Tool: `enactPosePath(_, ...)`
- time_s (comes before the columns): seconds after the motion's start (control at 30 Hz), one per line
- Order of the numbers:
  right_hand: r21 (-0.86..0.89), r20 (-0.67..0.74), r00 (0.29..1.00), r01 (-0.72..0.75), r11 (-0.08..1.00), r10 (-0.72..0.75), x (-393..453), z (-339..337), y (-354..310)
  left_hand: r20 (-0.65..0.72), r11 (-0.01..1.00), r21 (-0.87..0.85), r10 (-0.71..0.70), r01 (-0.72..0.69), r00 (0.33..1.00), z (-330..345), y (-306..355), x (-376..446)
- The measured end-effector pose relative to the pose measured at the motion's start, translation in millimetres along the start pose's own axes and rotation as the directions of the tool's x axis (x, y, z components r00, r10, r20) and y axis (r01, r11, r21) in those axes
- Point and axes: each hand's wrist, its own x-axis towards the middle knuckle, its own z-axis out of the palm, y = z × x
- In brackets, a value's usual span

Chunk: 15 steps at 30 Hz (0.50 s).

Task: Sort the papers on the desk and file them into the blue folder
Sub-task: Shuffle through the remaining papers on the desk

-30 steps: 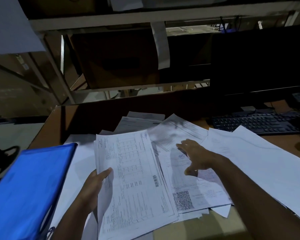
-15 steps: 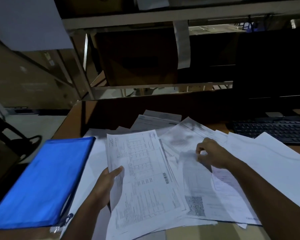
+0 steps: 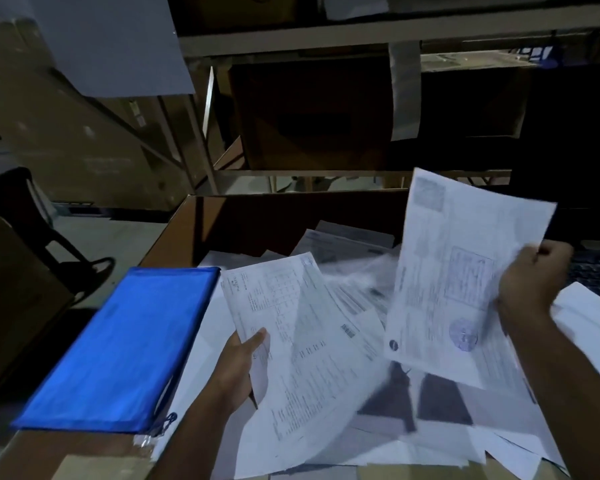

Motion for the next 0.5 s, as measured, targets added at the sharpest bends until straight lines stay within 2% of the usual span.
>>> enactPosePath(0.07, -0.06, 0.079, 0.994, -0.078, 0.995, 0.082, -4.2, 10.0, 5.5, -0.005, 0.999, 0.039, 0.012, -0.012, 1.0, 0.6, 1.3, -1.9)
enactPosePath(0.13, -0.119, 0.194, 0.977, -0.065, 0.991, 0.087, -15.8, 20.7, 10.5, -0.001, 0.998, 0.065, 0.024, -0.024, 1.0, 1.3, 2.1, -4.3)
enactPosePath(0.23, -0.107, 0.305, 0.95, -0.043, 0.993, 0.074, -34.8, 38.2, 12.3, -0.012, 0.994, 0.087, 0.061, -0.06, 0.998, 3.1, 3.7, -7.5)
enactPosePath(0.4, -0.153, 0.483, 0.874, 0.024, 0.988, 0.054, -85.8, 67.7, -2.0, 0.036, 0.993, -0.078, 0.09, -0.087, 0.995, 16.0, 2.4, -17.4)
enactPosePath(0.5, -0.161, 0.571, 0.819, 0.048, 0.986, 0.053, -118.7, 83.2, -3.8, 0.031, 0.995, -0.041, 0.093, -0.092, 0.995, 14.6, 4.5, -16.1)
